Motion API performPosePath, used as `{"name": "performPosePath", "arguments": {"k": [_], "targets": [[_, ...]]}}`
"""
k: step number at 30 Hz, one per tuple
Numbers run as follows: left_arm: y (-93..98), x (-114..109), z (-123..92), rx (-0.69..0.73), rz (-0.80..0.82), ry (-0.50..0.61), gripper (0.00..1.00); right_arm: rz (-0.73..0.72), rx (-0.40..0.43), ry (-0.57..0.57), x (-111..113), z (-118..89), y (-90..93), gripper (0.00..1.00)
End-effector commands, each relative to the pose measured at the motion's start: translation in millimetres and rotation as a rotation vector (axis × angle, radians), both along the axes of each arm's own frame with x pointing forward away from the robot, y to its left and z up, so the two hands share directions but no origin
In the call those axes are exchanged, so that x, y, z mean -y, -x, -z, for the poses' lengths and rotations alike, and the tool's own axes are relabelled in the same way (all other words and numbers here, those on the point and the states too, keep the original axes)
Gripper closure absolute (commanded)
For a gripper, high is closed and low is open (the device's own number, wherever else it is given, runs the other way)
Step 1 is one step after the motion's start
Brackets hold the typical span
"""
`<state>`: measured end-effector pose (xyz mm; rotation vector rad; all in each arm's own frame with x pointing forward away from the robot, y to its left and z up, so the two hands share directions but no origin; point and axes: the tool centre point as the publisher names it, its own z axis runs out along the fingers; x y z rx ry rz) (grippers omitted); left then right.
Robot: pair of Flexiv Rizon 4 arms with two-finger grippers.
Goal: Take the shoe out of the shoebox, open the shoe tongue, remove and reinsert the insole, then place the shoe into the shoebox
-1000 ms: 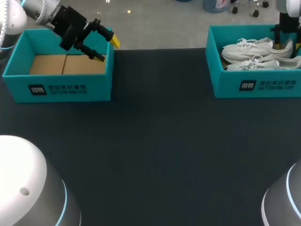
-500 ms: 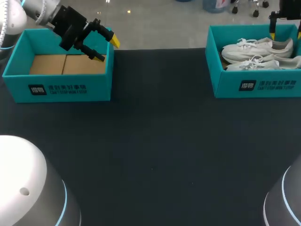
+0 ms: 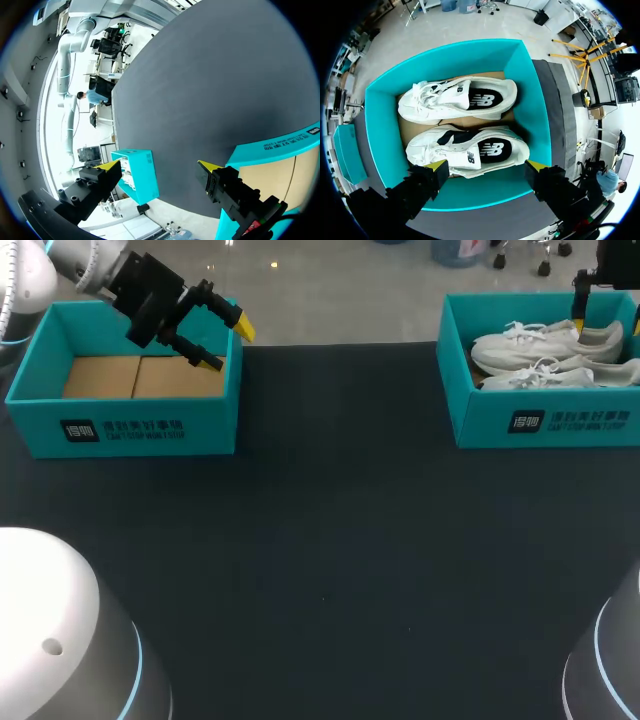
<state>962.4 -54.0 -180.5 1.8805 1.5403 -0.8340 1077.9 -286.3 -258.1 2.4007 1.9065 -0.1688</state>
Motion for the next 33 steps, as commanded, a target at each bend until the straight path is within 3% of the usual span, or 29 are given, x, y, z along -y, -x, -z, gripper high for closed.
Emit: {"name": "performPosePath", "arguments": {"k": [1, 4, 9, 11, 22, 23, 28, 33], "targets": [[-5.6, -0.8, -7.9, -0.17, -0.102, -0.161, 0.0, -0.011, 0.092, 0.019, -2.2, -0.6, 16.6, 0.0], [-6.3, -2.7, -15.4, -0.273, -0.218, -0.219, 0.0, -0.011, 0.092, 0.019, -2.2, -0.6, 16.6, 0.0], [-8.0, -11.6, -21.4, -0.314, -0.347, -0.285, 0.0, -0.011, 0.092, 0.019, -2.2, -0.6, 16.6, 0.0], [-10.9, -18.0, -23.7, -0.326, -0.374, -0.185, 0.0, -0.011, 0.092, 0.019, -2.2, -0.6, 16.6, 0.0], [-10.9, -18.0, -23.7, -0.326, -0.374, -0.185, 0.0, -0.011, 0.092, 0.019, -2.2, -0.6, 16.6, 0.0], [-11.2, -11.4, -26.5, -0.375, -0.398, -0.183, 0.0, -0.011, 0.092, 0.019, -2.2, -0.6, 16.6, 0.0], [-12.2, 5.1, -30.9, -0.659, -0.838, -0.413, 0.0, -0.011, 0.092, 0.019, -2.2, -0.6, 16.6, 0.0], [-18.9, -15.7, -20.5, -0.92, -1.377, -0.494, 0.0, -0.011, 0.092, 0.019, -2.2, -0.6, 16.6, 0.0]]}}
